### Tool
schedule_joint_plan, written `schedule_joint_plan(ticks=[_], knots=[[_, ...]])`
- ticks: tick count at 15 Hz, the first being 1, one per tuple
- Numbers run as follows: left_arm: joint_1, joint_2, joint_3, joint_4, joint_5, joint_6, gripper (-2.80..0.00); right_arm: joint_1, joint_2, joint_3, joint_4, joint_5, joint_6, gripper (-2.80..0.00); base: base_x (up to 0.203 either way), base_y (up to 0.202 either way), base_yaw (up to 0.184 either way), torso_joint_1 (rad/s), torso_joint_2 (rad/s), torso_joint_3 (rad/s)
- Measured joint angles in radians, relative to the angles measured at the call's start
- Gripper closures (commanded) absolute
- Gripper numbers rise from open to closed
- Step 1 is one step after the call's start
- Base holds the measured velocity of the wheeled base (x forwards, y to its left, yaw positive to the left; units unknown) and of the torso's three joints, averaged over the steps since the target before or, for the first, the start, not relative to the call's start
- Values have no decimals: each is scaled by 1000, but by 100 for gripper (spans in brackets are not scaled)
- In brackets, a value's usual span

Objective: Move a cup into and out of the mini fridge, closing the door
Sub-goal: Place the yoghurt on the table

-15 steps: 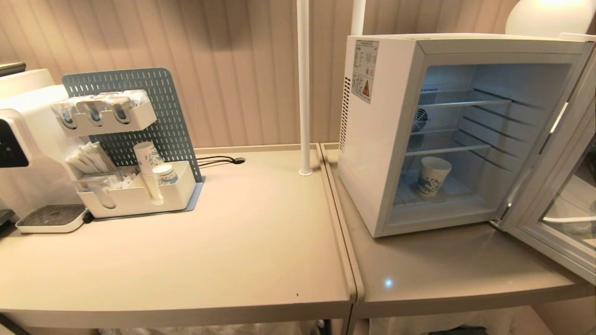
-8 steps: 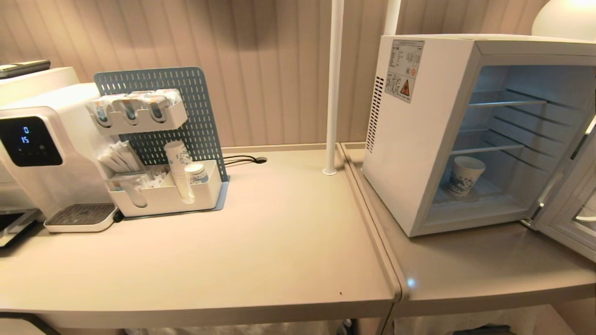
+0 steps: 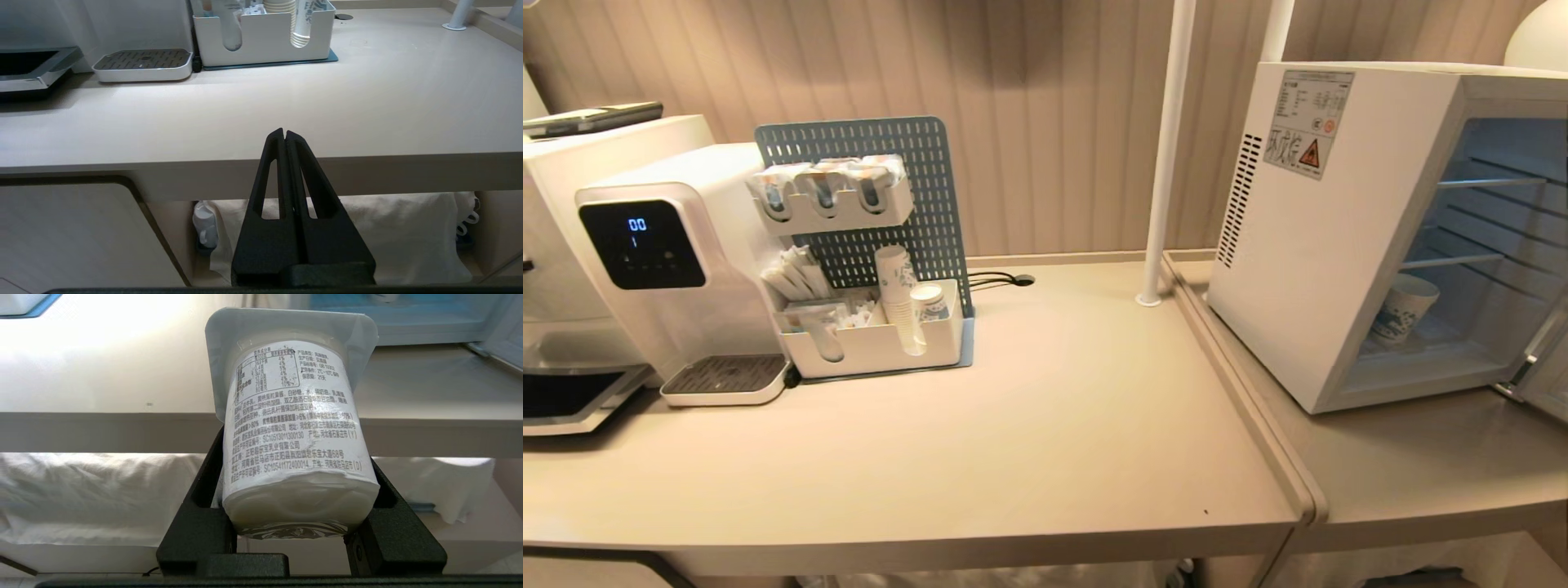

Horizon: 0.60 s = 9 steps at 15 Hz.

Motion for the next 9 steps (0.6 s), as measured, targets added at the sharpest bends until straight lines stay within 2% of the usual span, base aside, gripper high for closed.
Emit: schedule_joint_plan(ticks=[6,9], knots=[[0,0,0,0,0,0,0,0,0,0,0,0,0,0,-1,193,0,3,4,2],[-1,0,0,0,1,0,0,-3,0,0,-2,0,0,0,-73,145,-10,3,9,3]])
